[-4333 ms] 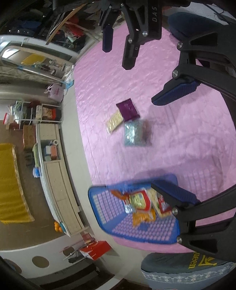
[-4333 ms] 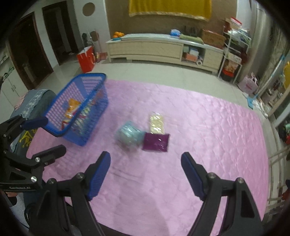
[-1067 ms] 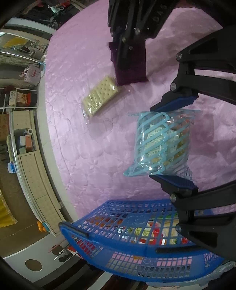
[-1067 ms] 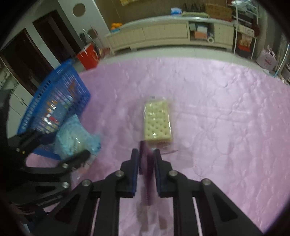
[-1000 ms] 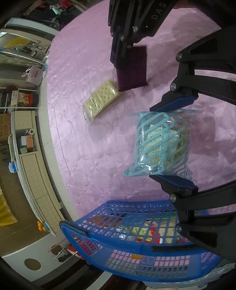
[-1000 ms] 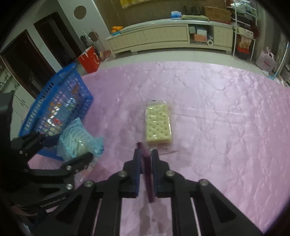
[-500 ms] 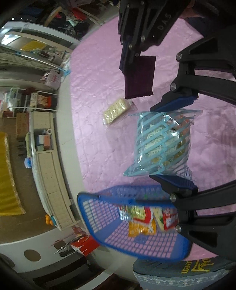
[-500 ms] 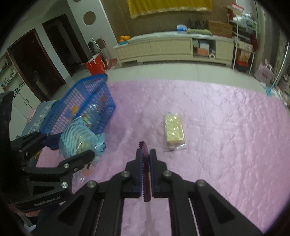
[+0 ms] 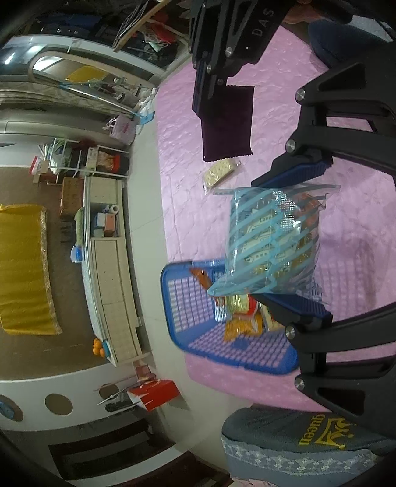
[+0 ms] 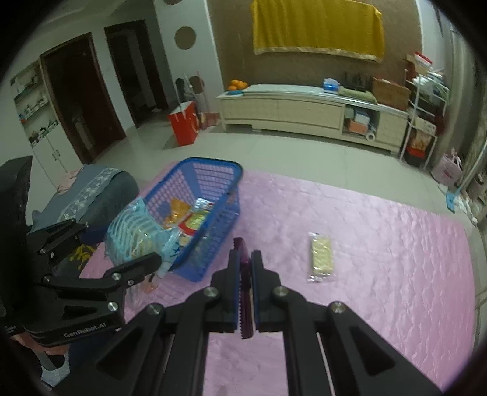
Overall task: Organize snacks
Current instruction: 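Carry both packets over the basket and open the right gripper to drop the purple packet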
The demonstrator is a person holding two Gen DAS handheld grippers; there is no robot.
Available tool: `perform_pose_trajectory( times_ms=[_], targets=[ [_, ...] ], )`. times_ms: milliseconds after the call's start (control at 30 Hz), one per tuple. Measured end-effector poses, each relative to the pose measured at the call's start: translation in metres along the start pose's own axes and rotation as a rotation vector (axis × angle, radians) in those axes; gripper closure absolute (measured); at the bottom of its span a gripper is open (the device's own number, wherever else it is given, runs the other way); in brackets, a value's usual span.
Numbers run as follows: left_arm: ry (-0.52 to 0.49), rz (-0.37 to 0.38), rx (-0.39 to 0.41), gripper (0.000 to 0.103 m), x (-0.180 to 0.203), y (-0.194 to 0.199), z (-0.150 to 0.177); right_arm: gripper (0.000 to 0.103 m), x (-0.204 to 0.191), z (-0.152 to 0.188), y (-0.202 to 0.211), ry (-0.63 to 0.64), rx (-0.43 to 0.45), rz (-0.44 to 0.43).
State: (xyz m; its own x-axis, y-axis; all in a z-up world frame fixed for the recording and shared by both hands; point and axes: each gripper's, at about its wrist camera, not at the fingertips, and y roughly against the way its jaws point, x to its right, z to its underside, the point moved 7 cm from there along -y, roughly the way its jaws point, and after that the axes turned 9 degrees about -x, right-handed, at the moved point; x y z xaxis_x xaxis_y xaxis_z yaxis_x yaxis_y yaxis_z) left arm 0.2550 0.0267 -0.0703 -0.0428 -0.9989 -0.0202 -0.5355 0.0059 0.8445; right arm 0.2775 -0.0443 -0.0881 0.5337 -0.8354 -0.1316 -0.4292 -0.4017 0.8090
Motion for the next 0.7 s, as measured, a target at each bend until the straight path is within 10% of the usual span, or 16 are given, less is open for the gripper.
perform_pose_trajectory(
  times_ms=[700],
  targets=[
    [0.096,0.007,0.028,0.043,-0.119,0.004,0.003,0.093,-0.096,-0.066,-0.079,0.150,-0.069,-0.028]
  ],
)
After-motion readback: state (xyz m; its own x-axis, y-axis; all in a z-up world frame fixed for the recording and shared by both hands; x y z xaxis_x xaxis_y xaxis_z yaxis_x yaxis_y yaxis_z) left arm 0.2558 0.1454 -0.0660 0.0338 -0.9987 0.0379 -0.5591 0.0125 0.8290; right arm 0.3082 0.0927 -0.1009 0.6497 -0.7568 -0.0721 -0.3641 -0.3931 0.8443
